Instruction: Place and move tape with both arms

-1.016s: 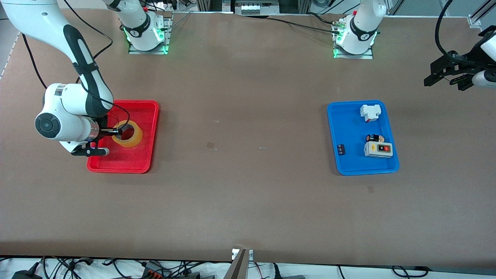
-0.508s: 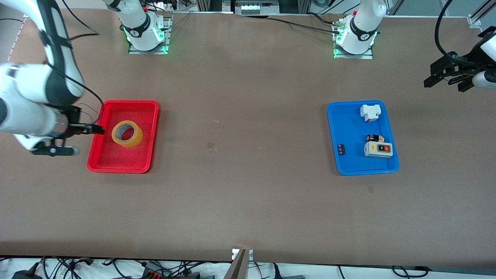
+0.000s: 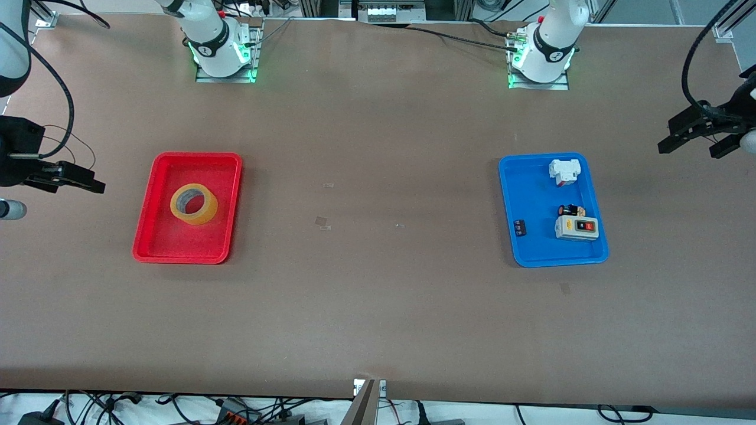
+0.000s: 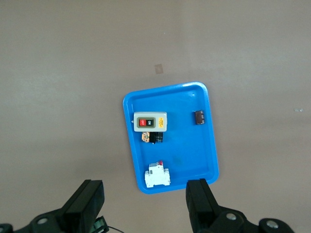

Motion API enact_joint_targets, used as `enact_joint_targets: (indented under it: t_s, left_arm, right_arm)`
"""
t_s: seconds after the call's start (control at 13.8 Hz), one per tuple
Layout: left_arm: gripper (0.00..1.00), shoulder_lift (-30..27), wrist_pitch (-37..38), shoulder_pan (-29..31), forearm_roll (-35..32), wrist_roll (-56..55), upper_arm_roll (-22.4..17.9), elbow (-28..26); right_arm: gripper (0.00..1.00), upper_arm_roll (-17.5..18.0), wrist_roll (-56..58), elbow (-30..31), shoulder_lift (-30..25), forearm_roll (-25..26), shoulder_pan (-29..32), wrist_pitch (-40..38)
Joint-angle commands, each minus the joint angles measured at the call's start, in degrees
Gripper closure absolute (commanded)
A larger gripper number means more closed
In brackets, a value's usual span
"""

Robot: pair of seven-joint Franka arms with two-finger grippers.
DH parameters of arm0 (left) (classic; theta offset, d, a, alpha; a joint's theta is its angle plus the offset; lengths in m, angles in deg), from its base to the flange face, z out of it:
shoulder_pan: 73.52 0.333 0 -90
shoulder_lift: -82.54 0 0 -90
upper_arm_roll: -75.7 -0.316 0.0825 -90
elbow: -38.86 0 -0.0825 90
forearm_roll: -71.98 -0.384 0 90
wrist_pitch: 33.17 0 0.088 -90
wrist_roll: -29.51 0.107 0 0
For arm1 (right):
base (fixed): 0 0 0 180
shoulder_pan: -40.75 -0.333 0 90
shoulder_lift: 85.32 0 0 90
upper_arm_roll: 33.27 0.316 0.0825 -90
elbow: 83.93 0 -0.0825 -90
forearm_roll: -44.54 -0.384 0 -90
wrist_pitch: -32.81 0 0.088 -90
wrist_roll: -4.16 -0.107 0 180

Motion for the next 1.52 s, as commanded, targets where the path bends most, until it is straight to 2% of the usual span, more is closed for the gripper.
enact_joint_targets:
  t_s: [0.0, 0.22, 0.36, 0.44, 0.65, 0.8, 1.45]
  left_arm:
    - [0.00, -0.01, -0.83, -0.13, -0.20, 0.58, -0.06, 0.33]
    - [0.00, 0.17, -2.59, -0.92, -2.31, 0.58, -0.14, -0.02]
    - [0.00, -0.53, -0.93, -1.27, -2.22, 0.58, -0.14, -0.72]
    - [0.00, -0.62, 0.64, -1.27, -2.22, 0.67, -0.14, -0.81]
    - [0.00, -1.06, 2.06, -1.62, -1.96, 0.75, -0.14, -0.98]
    - [0.00, -1.41, 2.59, -1.71, -1.78, 1.36, -0.06, -1.25]
    - [0.00, -1.24, 2.42, -1.71, -1.34, 1.46, -0.06, -1.16]
  right_arm:
    - [0.00, 0.28, 0.17, -2.32, 1.71, -0.45, 0.23, 0.68]
    - [0.00, 0.20, 0.26, -2.24, 1.36, -0.63, 0.58, 4.37]
    - [0.00, 0.02, 1.22, -0.75, 0.23, -0.37, 0.58, 5.08]
    - [0.00, 0.11, 1.31, 2.13, -1.61, 0.24, 0.41, 7.00]
    - [0.00, 0.11, 1.75, 15.74, -9.77, 0.51, 0.32, 14.12]
    - [0.00, 0.11, 2.37, 21.65, -14.35, 0.43, 0.32, 15.20]
    - [0.00, 0.19, 2.81, 21.67, -15.34, -0.54, 0.40, 11.77]
